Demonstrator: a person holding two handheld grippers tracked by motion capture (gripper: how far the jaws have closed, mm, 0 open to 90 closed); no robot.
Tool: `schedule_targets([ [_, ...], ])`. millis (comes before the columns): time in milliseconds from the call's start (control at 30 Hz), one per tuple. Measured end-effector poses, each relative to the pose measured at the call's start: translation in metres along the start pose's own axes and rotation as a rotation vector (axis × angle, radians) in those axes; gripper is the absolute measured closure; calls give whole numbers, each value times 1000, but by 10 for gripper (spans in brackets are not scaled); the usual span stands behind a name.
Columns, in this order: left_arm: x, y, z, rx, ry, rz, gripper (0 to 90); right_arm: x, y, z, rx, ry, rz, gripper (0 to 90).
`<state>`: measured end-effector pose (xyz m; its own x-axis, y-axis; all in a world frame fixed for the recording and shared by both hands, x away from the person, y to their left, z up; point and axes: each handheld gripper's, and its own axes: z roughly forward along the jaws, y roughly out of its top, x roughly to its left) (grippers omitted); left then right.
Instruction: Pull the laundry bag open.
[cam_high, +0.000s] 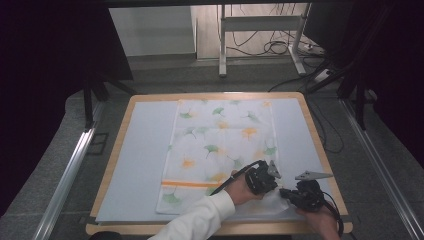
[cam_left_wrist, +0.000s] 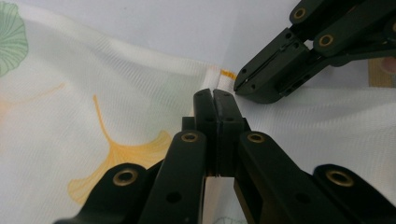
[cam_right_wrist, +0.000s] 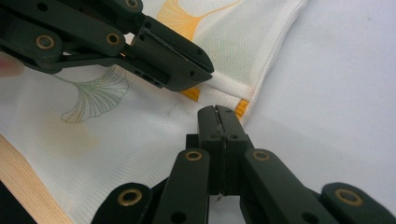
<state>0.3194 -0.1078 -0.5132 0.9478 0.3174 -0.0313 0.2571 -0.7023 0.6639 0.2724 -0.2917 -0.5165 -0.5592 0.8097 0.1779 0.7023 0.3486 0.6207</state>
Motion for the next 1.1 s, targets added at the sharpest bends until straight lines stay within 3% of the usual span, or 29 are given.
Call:
schedule_targets([
  [1100, 11, -22, -20, 11, 19, -43, 900, 0, 0, 0, -3, 3, -2, 898],
])
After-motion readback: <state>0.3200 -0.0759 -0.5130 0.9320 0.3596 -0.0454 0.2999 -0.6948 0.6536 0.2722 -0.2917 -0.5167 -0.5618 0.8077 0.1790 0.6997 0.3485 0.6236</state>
